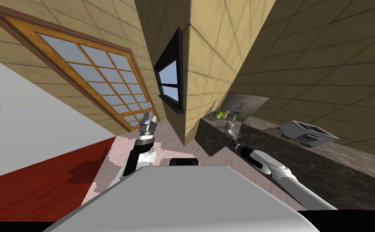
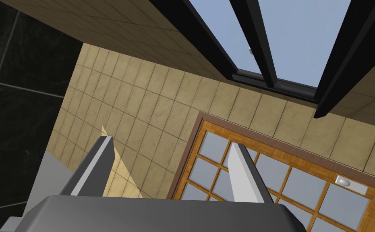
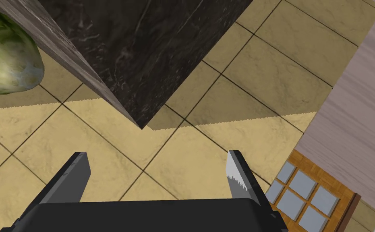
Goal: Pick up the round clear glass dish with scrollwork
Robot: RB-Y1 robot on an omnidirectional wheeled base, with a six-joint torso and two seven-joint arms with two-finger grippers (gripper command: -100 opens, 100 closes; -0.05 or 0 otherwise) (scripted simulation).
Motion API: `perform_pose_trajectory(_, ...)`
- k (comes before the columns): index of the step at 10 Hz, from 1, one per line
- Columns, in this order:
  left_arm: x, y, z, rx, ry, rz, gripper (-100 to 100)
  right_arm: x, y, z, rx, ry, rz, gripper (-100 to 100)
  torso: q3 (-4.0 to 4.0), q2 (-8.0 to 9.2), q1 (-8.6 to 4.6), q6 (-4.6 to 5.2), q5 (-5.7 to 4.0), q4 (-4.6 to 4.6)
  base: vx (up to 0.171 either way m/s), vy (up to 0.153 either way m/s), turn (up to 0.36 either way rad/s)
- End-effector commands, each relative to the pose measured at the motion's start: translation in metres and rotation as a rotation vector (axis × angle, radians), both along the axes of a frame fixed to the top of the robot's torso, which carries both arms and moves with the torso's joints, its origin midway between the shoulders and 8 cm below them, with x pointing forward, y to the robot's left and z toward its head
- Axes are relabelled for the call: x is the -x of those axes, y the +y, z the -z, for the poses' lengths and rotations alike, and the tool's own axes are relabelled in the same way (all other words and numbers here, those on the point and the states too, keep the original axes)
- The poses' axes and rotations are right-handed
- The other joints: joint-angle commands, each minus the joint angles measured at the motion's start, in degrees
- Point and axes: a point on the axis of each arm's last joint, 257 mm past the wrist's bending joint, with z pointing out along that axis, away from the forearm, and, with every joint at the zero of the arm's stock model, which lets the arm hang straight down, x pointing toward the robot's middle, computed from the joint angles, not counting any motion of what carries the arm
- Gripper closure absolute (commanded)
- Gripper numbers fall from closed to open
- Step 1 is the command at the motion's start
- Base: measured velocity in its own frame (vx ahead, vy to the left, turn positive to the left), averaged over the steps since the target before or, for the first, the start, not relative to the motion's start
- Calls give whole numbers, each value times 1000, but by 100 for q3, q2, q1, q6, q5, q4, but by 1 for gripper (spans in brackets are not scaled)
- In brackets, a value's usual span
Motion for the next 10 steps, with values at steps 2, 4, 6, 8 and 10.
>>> perform_pose_trajectory(2, 0, 0, 0, 0, 0, 0, 0, 1, -41, -4, 152, 24, -3, -100, -3, -6, -4, 1, 0, -1, 103, -40, -74)
perform_pose_trajectory(4, 0, 0, 0, 0, 0, 0, 0, 2, -56, -6, 205, 34, -4, -100, -13, -23, -17, -1, -4, -5, 102, -41, -40)
perform_pose_trajectory(6, 0, 0, 0, 0, 0, 0, 0, 5, -82, -9, 296, 57, -6, -100, -2, -2, -7, 0, -2, -1, 60, -26, -50)
perform_pose_trajectory(8, 0, 0, 0, 0, 0, 0, 0, 8, -102, -12, 365, 78, -9, -100, -2, -3, -7, 0, -2, -1, 76, -24, -39)
perform_pose_trajectory(10, 0, 0, 0, 0, 0, 0, 0, 7, -103, -12, 371, 79, -7, -100, 1, 3, -2, -1, -2, 0, 36, -8, -20)
